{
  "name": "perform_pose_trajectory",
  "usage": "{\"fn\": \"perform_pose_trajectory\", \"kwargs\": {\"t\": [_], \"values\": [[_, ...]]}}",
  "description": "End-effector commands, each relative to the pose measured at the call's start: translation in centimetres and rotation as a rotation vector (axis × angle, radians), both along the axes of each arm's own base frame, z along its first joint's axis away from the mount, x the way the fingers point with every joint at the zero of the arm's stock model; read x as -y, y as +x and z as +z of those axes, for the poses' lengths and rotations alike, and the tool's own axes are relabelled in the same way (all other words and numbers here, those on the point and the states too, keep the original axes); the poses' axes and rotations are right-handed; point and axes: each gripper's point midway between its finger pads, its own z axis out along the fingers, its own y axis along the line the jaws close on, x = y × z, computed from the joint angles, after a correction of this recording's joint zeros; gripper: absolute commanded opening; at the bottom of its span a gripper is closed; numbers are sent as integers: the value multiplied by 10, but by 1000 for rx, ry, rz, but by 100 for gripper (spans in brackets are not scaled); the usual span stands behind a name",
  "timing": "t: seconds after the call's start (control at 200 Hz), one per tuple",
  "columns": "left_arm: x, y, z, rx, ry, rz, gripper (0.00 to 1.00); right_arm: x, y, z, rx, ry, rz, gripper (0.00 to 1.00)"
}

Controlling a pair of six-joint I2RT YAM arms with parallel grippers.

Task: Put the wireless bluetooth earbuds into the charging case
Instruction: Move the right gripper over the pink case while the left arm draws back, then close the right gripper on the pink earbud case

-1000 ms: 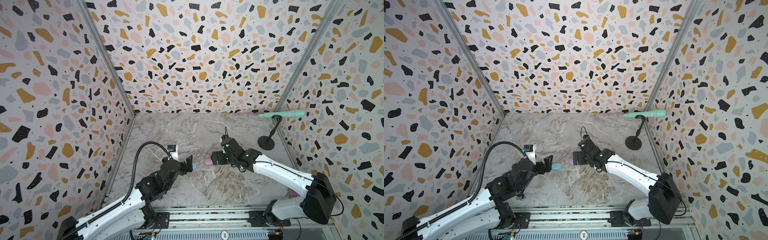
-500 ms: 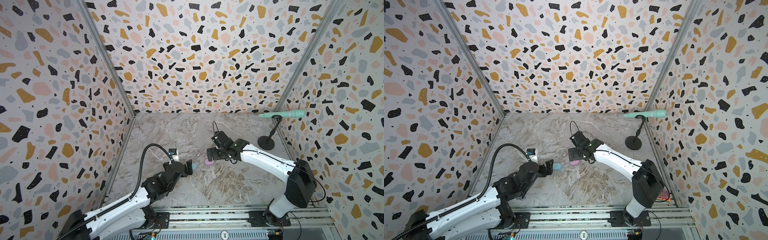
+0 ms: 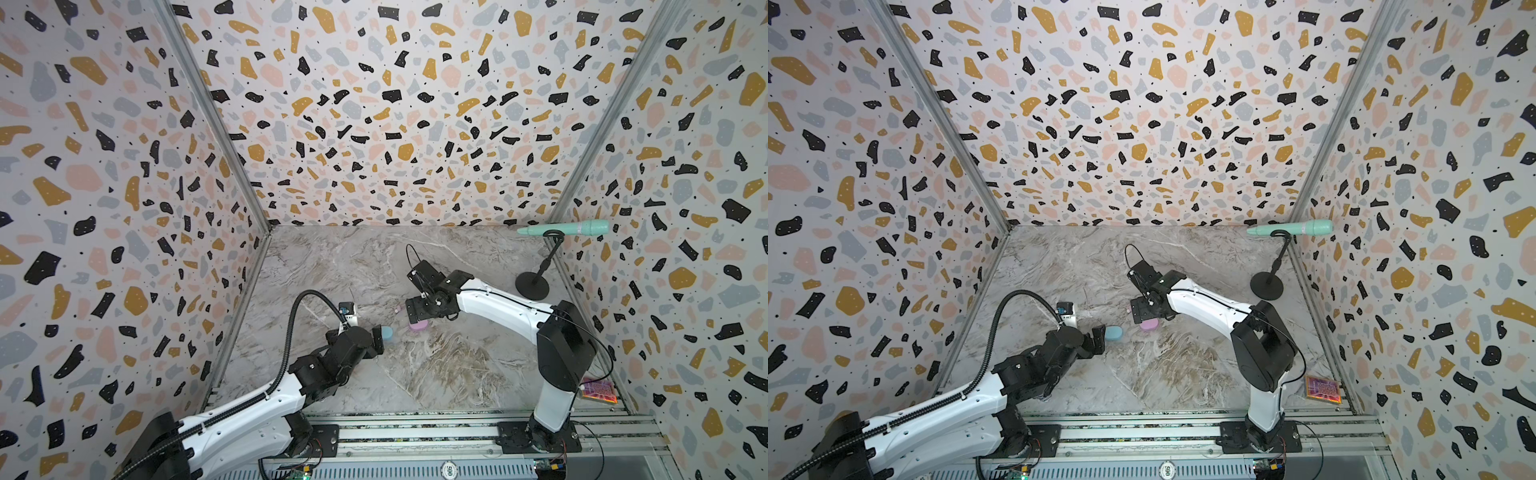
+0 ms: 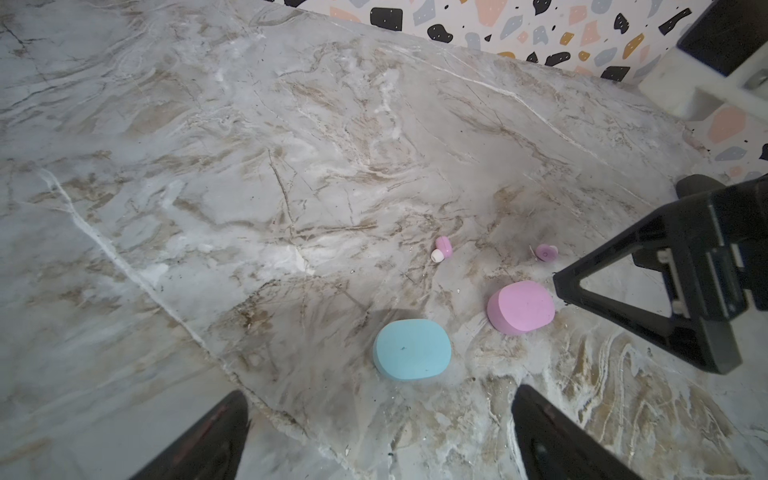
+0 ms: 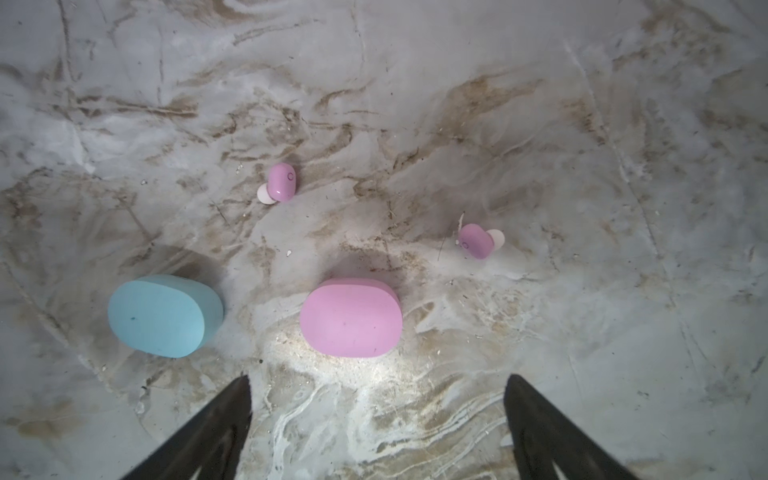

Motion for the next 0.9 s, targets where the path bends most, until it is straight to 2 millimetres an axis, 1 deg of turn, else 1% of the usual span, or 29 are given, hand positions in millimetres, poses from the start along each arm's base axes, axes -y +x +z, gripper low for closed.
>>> {"fn": "perform_pose_trajectory", "kwargs": {"t": [0.0, 0.275, 0.606, 0.721, 0.896], "values": [[-2, 1, -5, -5, 1, 12, 100, -6, -5, 4, -12, -21, -2, 95], [-2, -1, -12, -23, 25, 0, 100, -15, -6, -23, -65, -87, -17, 95], [19, -8, -29, -76, 81, -120, 100, -13, -2, -35, -79, -98, -35, 90], [21, -8, -28, -68, 93, -126, 100, -13, -2, -37, -79, -93, -34, 86], [22, -8, -27, -61, 91, -130, 100, -13, 2, -40, -87, -81, -41, 84]]}}
